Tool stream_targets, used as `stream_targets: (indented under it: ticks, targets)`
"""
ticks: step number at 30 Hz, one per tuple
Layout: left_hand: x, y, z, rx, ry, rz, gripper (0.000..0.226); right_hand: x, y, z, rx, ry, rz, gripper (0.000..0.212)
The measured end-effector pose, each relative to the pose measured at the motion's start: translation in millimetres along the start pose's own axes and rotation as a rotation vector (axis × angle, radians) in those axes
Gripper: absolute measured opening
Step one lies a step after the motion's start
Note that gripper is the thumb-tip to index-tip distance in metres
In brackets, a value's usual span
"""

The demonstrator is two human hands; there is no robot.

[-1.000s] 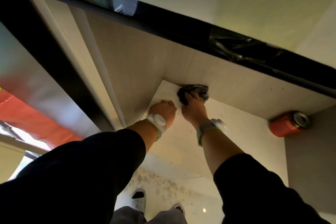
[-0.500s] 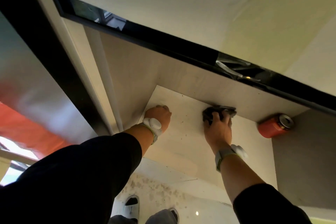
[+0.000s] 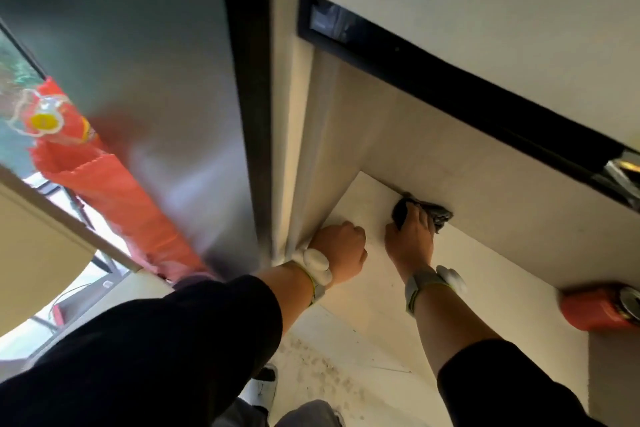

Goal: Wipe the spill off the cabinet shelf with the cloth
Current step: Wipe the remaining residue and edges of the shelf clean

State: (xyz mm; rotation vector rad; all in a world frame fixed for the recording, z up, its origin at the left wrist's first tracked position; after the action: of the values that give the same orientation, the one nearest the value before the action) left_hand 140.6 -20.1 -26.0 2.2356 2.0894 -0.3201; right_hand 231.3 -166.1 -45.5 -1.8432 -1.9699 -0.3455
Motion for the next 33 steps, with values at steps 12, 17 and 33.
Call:
stream_targets:
  ticks: [12, 17, 33]
  targets:
    - [-7, -52, -7, -0.034, -0.003, -0.158, 0.035, 46, -31, 1, 0.160, 0.111, -0.356, 0.028]
    - [-8, -59, -7, 0.023, -0.002, -0.165, 0.043, 33, -47, -5, 0.106, -0.142, -0.272, 0.063]
    - [-2, -55, -20, 0.272, -1.049, -0.706, 0.017, 24, 29, -1, 0.175, -0.404, -0.195, 0.050]
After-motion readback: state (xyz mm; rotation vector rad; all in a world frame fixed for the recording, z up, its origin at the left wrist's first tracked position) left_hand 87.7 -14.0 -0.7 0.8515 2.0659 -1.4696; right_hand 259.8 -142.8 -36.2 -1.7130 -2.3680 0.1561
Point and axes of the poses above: each hand's wrist, its own y-axis towards the middle knuckle, its own z-axis out of the palm, x = y × z, the point moved 2 cm from there along y, towards the middle knuckle, and after that the axes turned 4 degrees about x, right-handed, at the moved point
